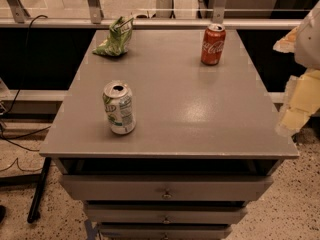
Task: Move coke can near green jalapeno chip bag
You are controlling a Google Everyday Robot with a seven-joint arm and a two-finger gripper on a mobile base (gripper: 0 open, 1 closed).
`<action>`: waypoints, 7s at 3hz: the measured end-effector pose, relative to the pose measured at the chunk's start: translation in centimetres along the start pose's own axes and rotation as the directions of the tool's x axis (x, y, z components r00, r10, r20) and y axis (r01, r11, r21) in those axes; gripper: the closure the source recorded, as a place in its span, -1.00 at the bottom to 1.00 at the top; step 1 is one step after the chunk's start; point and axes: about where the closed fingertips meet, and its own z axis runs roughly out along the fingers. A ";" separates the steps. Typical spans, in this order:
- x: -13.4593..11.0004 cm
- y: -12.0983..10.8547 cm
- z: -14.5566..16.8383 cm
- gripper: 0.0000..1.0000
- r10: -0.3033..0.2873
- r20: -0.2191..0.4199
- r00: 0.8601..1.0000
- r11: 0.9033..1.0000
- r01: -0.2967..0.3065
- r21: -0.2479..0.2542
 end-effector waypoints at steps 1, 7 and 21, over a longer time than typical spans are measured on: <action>0.0 0.0 0.0 -1.00 0.000 0.000 1.000 1.000 0.000 0.000; -5.0 -27.7 16.0 -1.00 0.202 0.514 0.834 0.952 -0.291 0.099; -32.8 -25.4 24.2 0.16 0.239 0.820 0.520 0.971 -0.113 -0.211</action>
Offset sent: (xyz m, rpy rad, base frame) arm 0.0851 -0.0195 -0.0264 0.1044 -0.1145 -0.0611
